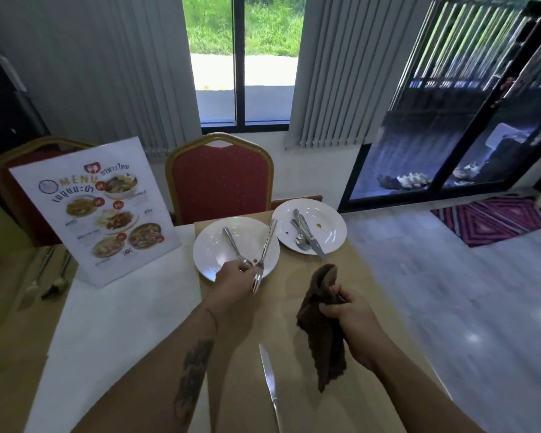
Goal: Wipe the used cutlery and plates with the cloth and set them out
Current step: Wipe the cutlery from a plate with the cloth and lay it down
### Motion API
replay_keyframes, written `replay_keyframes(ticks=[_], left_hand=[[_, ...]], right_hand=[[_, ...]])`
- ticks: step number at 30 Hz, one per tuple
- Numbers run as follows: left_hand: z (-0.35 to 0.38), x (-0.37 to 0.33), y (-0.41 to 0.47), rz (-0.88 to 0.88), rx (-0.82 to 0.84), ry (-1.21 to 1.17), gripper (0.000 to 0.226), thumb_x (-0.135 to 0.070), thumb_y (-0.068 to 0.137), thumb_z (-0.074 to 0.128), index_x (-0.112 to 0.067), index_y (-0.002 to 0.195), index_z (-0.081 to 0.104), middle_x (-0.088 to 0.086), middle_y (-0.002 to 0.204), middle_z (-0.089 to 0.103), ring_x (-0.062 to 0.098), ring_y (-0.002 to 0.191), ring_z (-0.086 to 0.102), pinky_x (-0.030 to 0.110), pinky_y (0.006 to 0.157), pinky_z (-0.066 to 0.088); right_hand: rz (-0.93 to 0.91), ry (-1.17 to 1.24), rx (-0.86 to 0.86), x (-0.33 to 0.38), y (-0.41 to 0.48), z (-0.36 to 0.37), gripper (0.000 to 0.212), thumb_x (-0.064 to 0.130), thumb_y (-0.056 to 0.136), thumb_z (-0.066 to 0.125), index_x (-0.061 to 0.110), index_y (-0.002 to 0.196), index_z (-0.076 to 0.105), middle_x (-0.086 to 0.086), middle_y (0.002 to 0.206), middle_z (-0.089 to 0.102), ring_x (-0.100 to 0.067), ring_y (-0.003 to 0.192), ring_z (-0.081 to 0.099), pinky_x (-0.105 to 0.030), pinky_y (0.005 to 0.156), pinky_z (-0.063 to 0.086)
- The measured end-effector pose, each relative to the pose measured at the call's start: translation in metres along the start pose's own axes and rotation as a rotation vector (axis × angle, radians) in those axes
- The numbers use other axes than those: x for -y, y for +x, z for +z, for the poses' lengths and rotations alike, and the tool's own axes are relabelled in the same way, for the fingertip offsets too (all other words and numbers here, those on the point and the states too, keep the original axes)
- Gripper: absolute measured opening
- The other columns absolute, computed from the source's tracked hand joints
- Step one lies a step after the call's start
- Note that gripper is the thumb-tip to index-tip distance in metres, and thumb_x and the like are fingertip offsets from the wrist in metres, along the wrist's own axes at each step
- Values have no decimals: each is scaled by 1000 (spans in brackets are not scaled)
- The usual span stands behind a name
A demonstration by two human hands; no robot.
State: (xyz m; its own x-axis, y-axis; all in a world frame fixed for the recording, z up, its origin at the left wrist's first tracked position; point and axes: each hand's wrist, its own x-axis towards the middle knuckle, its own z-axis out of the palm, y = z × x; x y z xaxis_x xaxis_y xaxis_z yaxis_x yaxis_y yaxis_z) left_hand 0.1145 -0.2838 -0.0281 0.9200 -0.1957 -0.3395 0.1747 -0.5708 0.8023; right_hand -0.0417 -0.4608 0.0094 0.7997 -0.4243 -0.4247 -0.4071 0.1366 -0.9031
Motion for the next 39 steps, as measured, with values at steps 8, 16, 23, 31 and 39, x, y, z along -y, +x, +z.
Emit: replay_keyframes(ticks=[8,16,23,31,39], left_hand=[[36,-13,-97,385,124,150,12,-19,84,60,-20,77,69,0,75,71,19,72,67,43,70,57],[18,-19,-141,347,61,275,17,-12,93,61,-23,81,66,-11,74,65,9,71,62,26,69,51],[-23,-30,-145,357,-170,150,19,-6,96,55,-18,88,68,-3,83,68,5,70,70,17,60,54],[-51,-60,-130,483,-54,209,14,-11,92,61,-19,91,72,-1,84,69,11,75,64,18,61,49],[-69,-33,-118,339,9,-114,13,-16,91,66,-12,103,64,9,83,70,17,69,70,32,66,59]], right_hand=[[-24,291,74,4,-26,11,19,-9,89,58,9,94,62,-18,98,71,-29,88,70,-33,65,56],[-32,504,-134,17,-31,-17,24,-8,91,59,14,96,64,-11,104,71,-28,96,68,-47,87,59],[-183,180,-153,26,-38,-43,25,-8,87,61,17,89,66,-12,106,70,-28,97,67,-46,87,58],[-252,-373,350,22,-69,18,23,-8,79,66,14,81,58,-3,82,63,-13,75,60,-21,66,49],[-160,71,180,-4,-67,83,30,-18,79,62,11,77,68,-15,82,73,-34,80,73,-43,72,59]])
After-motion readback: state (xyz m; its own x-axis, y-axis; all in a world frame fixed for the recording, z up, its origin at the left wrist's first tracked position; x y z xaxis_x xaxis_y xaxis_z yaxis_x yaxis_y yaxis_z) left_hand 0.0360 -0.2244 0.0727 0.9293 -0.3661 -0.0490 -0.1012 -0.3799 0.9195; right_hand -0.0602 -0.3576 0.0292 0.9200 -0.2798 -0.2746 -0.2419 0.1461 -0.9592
